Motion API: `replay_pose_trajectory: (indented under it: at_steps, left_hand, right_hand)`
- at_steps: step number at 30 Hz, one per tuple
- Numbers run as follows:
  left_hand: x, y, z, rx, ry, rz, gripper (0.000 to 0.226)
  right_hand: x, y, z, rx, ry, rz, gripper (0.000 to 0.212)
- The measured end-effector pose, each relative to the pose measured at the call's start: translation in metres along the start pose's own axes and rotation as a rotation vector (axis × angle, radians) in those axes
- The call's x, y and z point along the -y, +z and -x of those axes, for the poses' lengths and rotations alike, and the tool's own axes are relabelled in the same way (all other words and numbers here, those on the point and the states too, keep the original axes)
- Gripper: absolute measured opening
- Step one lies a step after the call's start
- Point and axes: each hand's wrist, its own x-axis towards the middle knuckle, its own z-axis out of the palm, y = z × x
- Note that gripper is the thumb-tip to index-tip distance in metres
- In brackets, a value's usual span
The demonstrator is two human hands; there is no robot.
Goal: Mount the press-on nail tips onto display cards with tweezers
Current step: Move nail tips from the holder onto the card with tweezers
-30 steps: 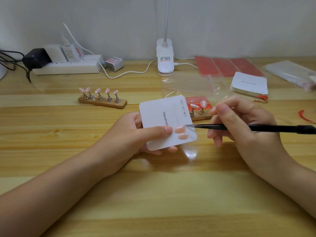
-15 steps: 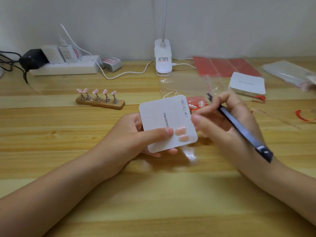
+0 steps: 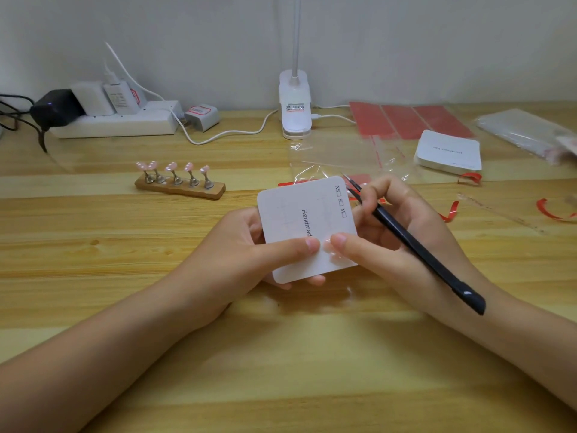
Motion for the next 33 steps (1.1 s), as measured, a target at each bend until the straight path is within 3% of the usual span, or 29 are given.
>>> replay_pose_trajectory:
  at_steps: [8,14,20,24,27,29,31,33]
  left_hand:
    - [0.001,0.000,0.001,0.001,0.007,0.002,0.025]
    - [0.002,-0.002,0.001,-0.046,0.017,-0.002,0.023]
    - [0.002,-0.003,0.001,-0.003,0.013,-0.042,0.018]
    - [-0.004,-0.009,0.001,0.078,-0.070,0.115,0.029]
    - [-0.008,-0.012,-0.002,0.005,-0.112,0.248,0.031]
    - [-0.009,-0.011,-0.003,-0.030,-0.105,0.189,0.031]
    - [-0.009,-0.008,0.000,-0.033,-0.078,0.005,0.012]
    - [-0.010,-0.008,0.002,-0.032,-0.064,-0.157,0.012]
  right_hand:
    - [0.000,0.000,0.002,0.011,0.000,-0.047,0.032]
    - [0.003,0.000,0.002,-0.072,0.062,-0.180,0.019]
    - [0.002,-0.003,0.003,-0.098,0.004,-0.083,0.029]
    - [0.002,-0.008,0.002,-0.105,-0.027,-0.059,0.031]
    - [0.007,-0.016,0.002,-0.022,-0.071,0.076,0.025]
    - [0.010,-0.021,0.000,0.044,-0.080,0.163,0.021]
    - [0.010,-0.025,-0.001,0.091,-0.073,0.217,0.023]
    - [0.008,-0.025,-0.002,0.101,-0.075,0.244,0.025]
